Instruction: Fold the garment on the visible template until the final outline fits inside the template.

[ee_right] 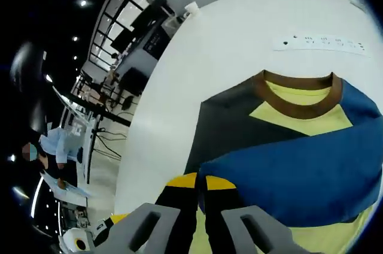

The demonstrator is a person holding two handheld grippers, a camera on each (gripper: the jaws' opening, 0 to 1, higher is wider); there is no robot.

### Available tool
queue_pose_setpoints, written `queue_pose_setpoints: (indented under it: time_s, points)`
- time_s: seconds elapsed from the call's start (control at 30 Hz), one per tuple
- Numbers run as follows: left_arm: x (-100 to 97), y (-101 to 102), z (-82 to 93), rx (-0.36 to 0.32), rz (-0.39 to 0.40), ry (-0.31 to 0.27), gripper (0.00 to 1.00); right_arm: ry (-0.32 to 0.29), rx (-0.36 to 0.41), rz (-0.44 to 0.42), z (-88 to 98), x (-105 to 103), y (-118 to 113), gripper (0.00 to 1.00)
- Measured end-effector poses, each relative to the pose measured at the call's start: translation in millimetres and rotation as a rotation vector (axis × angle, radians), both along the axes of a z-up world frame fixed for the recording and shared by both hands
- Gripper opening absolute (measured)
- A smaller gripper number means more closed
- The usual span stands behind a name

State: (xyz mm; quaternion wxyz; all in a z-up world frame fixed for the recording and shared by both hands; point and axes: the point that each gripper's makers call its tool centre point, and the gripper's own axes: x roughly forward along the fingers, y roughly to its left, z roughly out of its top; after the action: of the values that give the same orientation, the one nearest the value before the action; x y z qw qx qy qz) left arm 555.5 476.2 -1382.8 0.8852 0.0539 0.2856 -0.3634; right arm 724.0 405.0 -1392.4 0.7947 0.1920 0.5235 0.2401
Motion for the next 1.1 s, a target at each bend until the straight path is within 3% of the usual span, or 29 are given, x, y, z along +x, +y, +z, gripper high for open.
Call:
queue_pose_setpoints:
  time_s: [0.1, 0.27, 0.47, 0.7, 0.97, 1.1]
  points:
    - [0.5, 0, -1.2, -0.002, 0.001, 0.001, 0.91, -0.009, -0.014, 0.012, -4.2, 0, 1, 0.0]
    - [0.3, 1, -1.8, -0.006, 0.005, 0.003, 0.91, -0.11, -0.051, 0.092, -6.6, 7, 4, 0.0]
    - [-1.2, 2, -2.8, -0.005, 0.008, 0.007, 0.92, -0.131, -0.063, 0.121, -5.4, -12, 9, 0.0]
    - [-0.9, -1, -3.8, -0.001, 0.001, 0.009, 0.92, -0.183, -0.064, 0.242, -2.7, -33, 16, 0.0]
    - [-0.6, -4, -3.8, 0.006, -0.012, 0.007, 0.91, -0.262, -0.081, 0.325, 9.5, -21, 14, 0.11]
    - [0.1, -7, -2.5, 0.006, -0.015, 0.005, 0.91, -0.318, -0.121, 0.338, 16.3, -12, -4, 0.15]
